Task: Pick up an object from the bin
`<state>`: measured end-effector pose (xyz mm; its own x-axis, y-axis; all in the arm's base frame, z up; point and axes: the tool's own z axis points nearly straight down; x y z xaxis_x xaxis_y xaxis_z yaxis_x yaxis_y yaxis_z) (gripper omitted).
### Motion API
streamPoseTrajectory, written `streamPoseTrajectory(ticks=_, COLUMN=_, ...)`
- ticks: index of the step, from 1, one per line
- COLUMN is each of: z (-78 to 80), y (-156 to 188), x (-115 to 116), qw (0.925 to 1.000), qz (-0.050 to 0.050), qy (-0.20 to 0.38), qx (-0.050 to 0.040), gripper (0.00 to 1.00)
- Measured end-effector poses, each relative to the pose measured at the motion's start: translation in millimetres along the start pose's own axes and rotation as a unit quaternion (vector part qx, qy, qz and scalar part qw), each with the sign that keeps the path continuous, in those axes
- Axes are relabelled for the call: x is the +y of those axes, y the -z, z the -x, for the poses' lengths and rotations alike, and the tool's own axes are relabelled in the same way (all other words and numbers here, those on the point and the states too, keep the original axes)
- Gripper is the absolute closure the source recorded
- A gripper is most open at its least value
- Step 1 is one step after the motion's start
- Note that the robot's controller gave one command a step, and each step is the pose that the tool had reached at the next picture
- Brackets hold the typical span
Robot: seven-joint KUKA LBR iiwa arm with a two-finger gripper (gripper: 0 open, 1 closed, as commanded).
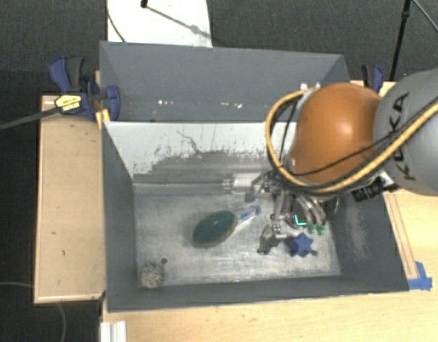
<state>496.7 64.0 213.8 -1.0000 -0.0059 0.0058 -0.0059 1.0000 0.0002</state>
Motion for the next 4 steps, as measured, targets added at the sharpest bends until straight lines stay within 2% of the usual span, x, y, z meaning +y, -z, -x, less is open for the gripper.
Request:
streamPoseTrajectory(ticks=1, z=45.0, y=-130.6, x=43.8, qw=0.99, qz=0.0, qy=0.141, qx=-0.0015, gripper=0.0)
streamPoseTrajectory(ticks=2, z=45.4, y=-127.8, x=43.0, qw=0.9904, qz=0.0, qy=0.138, qx=-0.0028, gripper=1.0)
streamPoseTrajectory(ticks=3, z=45.5, y=-127.8, x=43.0, qw=0.9905, qz=0.0, qy=0.137, qx=-0.0028, gripper=0.0)
streamPoseTrajectory(ticks=4, z=45.4, y=-127.8, x=42.9, qw=0.9907, qz=0.0, qy=0.136, qx=-0.0026, gripper=1.0)
